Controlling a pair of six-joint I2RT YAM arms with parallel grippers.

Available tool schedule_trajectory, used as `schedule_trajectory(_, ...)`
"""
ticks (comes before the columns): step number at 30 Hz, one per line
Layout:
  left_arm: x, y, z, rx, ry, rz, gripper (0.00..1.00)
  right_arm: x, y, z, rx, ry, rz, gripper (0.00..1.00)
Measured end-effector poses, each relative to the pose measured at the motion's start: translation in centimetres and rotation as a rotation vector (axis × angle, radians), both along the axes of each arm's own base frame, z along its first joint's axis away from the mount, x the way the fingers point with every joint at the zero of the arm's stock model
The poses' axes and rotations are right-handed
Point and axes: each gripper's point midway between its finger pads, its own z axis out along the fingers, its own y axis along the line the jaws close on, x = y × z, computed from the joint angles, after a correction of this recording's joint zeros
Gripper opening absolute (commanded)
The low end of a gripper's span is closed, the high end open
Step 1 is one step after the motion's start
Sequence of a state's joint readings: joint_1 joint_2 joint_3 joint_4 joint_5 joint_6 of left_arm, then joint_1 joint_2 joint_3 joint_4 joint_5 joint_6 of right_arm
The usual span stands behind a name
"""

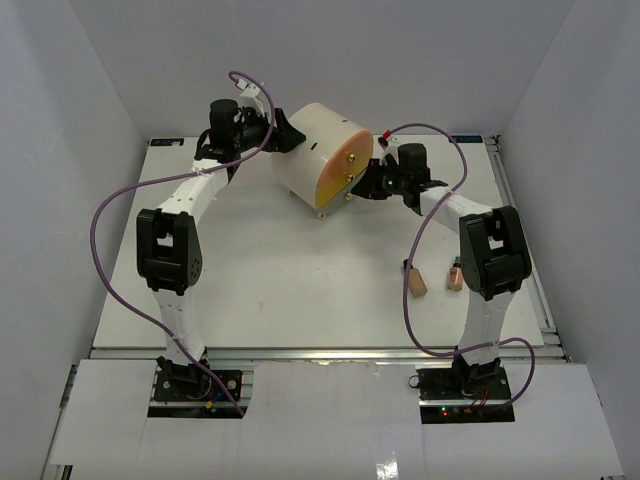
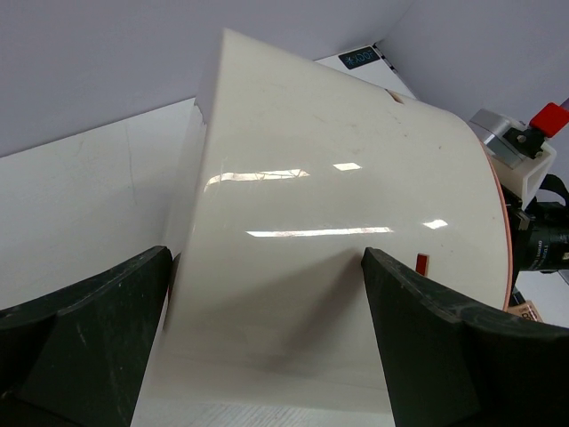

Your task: Organize the makeup

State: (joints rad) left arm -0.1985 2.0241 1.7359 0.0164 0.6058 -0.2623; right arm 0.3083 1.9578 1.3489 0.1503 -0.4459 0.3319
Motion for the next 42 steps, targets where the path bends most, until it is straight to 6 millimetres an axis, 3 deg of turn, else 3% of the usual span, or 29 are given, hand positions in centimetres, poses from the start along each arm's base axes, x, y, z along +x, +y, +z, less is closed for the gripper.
schedule_trajectory(3, 0.0, -0.2, 0.0, -0.002, 0.008, 0.008, 0.98, -0.4, -1.2, -0.5, 0.004, -0.014, 0.035, 0.32)
schedule_trajectory(8, -0.1, -0.3, 0.0, -0.006, 0.017, 0.016, 0.98, 0.2, -2.4, -0.7, 0.013, -0.041, 0.063, 0.45)
schedule_trajectory(10, -0.1, -0.3, 0.0, -0.007, 0.018, 0.017, 0.98, 0.4, -2.3, -1.3, 0.017, -0.038, 0.079, 0.51)
schedule_trajectory(19, -0.1, -0.3, 0.0, -0.01, 0.02, 0.019, 0.98, 1.3, -0.7, -4.9, 0.043, 0.035, 0.125, 0.51)
schedule_trajectory(26, -0.2, -0.3, 0.0, -0.013, 0.018, 0.023, 0.98, 1.6, 0.4, -4.9, 0.096, 0.071, 0.145, 0.45)
schedule_trajectory(34, -0.3, -0.2, 0.0, -0.017, 0.019, 0.036, 0.98, 1.7, 1.3, -4.7, 0.142, 0.094, 0.156, 0.25)
schedule_trajectory(39, -0.4, -0.2, 0.0, -0.021, 0.023, 0.042, 0.98, 1.5, 0.8, -4.9, 0.145, 0.085, 0.152, 0.22)
schedule_trajectory(42, -0.5, -0.4, -0.1, -0.025, 0.033, 0.041, 0.98, 0.4, -0.3, -4.9, 0.137, 0.081, 0.146, 0.22)
